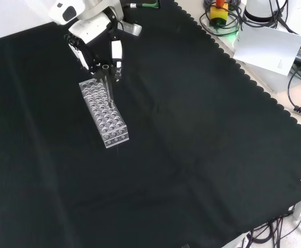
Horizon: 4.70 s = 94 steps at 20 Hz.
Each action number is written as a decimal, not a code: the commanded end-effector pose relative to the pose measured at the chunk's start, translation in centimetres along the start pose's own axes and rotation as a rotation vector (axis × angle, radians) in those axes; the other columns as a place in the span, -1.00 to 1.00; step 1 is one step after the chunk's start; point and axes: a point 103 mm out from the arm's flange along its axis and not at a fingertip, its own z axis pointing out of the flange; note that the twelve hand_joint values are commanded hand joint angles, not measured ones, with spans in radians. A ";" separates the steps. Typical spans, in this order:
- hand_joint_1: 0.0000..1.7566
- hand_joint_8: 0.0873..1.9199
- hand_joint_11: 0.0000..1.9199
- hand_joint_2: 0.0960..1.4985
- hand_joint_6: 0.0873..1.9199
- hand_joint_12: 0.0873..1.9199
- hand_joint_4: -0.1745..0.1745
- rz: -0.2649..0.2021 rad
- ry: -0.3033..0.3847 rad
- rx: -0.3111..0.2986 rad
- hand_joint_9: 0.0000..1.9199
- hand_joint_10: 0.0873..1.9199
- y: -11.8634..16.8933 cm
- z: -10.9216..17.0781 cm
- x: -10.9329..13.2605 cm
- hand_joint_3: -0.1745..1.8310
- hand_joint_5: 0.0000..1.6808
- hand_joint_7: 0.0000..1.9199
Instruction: Shake the test tube.
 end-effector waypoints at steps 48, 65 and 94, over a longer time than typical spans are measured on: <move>0.41 -0.66 0.65 -0.31 -0.79 -0.36 -1.00 0.066 0.009 -0.008 0.94 -0.94 -0.6 0.7 -1.8 -0.14 0.76 0.90; 0.41 -0.66 0.65 -0.31 -0.79 -0.36 -1.00 0.138 -0.015 0.004 0.94 -0.94 -0.4 0.1 -5.3 -0.14 0.76 0.90; 0.41 -0.65 0.65 -0.31 -0.79 -0.36 -1.00 0.247 -0.053 -0.017 0.94 -0.95 -1.9 -1.4 -10.9 -0.14 0.76 0.90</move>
